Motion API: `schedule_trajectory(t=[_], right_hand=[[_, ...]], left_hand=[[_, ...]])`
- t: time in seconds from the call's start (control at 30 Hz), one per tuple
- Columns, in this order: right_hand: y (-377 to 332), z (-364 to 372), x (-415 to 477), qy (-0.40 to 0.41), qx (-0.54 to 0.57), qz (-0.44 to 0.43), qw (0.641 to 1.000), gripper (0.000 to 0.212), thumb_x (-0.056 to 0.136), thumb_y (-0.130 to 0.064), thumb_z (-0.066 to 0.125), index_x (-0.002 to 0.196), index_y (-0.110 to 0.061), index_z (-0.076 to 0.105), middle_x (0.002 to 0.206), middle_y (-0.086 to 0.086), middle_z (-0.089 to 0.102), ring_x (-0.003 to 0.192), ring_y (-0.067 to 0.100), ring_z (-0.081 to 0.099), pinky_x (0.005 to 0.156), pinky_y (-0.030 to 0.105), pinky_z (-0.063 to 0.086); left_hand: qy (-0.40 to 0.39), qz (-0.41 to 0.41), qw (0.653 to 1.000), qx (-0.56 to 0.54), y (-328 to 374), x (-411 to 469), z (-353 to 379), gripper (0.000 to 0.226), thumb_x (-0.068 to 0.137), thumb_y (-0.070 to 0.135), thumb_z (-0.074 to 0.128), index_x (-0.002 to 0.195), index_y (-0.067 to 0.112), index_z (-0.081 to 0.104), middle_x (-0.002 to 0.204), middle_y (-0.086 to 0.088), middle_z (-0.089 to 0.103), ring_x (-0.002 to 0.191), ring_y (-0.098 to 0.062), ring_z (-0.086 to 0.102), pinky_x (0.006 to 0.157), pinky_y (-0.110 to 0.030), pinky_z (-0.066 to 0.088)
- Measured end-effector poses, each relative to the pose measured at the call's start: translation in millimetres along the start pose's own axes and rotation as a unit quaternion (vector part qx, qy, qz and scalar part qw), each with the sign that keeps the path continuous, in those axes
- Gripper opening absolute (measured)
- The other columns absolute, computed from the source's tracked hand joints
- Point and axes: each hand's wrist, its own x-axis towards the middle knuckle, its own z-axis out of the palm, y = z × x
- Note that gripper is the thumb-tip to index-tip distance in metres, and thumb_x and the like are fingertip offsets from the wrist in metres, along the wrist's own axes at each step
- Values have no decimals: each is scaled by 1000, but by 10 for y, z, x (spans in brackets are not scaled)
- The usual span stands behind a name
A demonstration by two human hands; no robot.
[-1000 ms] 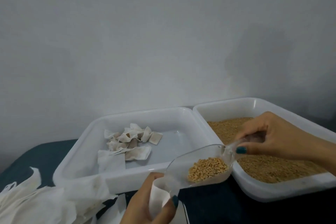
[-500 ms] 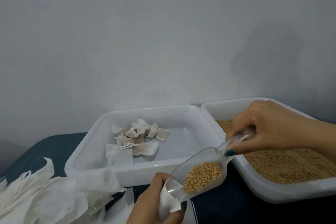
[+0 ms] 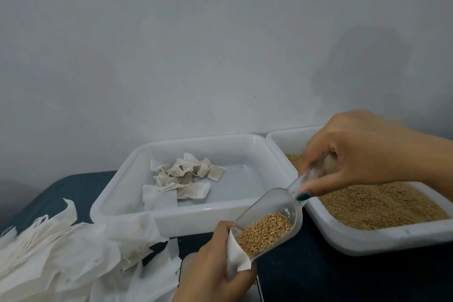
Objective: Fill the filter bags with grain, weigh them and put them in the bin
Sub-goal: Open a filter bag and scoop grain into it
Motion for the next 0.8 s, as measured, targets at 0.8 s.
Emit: schedule_trajectory(t=[0.8], right_hand=[[-146, -294, 12, 14, -5, -24, 1000, 50, 70, -95, 40, 74, -54, 70, 57, -34, 56, 52, -2, 55, 40, 20, 35]], left_hand=[[68, 88, 991, -70, 70, -133, 23, 34, 75, 38, 52, 108, 34, 45, 90, 11, 65, 81, -4, 58, 68, -10, 41]])
